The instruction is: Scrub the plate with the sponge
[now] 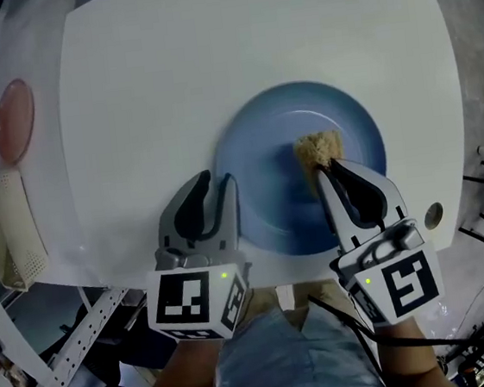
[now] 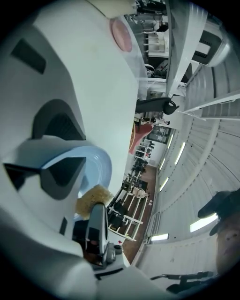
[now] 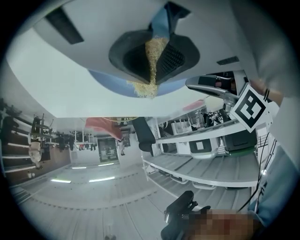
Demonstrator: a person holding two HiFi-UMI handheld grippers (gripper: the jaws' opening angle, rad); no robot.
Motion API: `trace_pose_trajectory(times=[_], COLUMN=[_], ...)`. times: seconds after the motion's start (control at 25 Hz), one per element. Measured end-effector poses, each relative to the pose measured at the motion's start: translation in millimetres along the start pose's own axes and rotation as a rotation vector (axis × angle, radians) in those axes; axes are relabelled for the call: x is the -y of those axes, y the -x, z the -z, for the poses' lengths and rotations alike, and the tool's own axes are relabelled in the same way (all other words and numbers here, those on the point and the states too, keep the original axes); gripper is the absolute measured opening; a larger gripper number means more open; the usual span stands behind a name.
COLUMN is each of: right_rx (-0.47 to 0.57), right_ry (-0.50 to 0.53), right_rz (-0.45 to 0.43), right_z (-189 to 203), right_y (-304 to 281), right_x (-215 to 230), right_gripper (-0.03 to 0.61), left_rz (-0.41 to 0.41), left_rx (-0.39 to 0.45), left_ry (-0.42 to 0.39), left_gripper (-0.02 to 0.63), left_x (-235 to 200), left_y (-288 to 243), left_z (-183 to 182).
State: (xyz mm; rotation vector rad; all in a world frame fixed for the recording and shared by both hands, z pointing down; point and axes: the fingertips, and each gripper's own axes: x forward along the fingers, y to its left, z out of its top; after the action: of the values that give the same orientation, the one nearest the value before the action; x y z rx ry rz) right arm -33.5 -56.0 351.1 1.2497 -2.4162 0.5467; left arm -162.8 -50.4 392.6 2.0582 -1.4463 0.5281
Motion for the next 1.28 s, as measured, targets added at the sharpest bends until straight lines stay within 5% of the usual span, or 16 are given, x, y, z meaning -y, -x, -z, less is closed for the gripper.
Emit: trace_pose_trajectory(times=[0.84,1.28], right_rx=[-0.011,0.073], right_ry=[-0.033,0.02], right_rz=[-0.003,-0.012], right_z=[1,-36], right_y=[-8,11], right_x=[3,-8], right_gripper=[0.041,0.041], left_rz=[-0.024,-0.015], left_rx=[-0.028,0.042], left_ry=[0.038,-0.098], left_gripper=[0.028,0.023], left_x=[-2,19], left_y=[-12,14], left_z=[-1,-49])
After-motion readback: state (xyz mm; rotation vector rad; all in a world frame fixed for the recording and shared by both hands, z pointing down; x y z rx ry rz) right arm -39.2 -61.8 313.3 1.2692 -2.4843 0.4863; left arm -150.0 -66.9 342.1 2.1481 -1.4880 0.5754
